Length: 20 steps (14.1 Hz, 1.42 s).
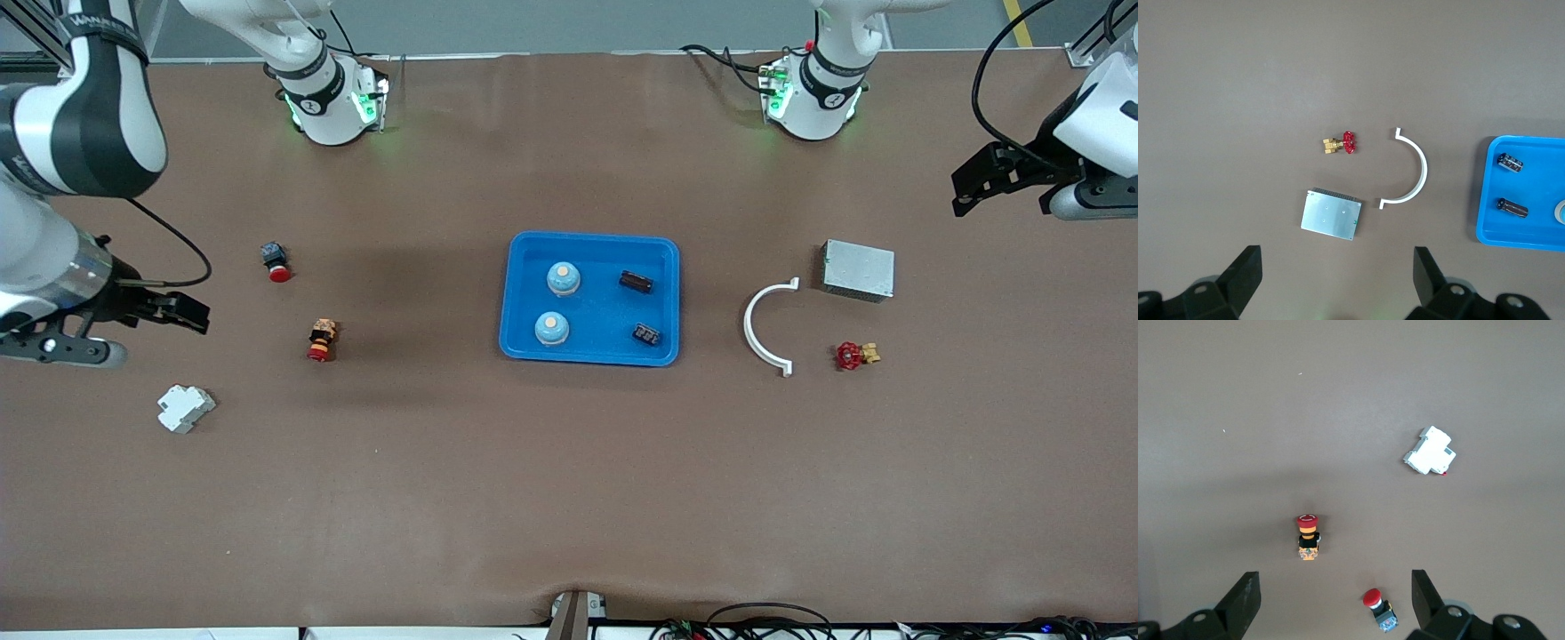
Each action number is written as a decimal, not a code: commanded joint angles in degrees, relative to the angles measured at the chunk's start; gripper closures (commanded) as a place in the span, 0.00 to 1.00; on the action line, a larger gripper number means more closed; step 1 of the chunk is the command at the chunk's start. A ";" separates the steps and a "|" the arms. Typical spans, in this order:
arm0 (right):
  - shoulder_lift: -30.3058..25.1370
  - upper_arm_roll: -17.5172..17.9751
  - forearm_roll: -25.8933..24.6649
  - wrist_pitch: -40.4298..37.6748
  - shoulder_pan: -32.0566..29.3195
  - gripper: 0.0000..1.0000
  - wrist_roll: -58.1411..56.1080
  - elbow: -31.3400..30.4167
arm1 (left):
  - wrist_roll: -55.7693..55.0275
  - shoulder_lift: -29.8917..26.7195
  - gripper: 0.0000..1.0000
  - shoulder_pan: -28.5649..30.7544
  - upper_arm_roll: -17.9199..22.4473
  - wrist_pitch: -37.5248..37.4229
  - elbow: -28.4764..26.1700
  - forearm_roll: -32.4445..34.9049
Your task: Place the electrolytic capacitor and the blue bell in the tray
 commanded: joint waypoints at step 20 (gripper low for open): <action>-7.77 -0.49 5.06 -14.71 -5.45 0.00 -9.16 6.54 | 0.26 -1.48 0.00 0.24 0.07 -1.21 0.09 -1.33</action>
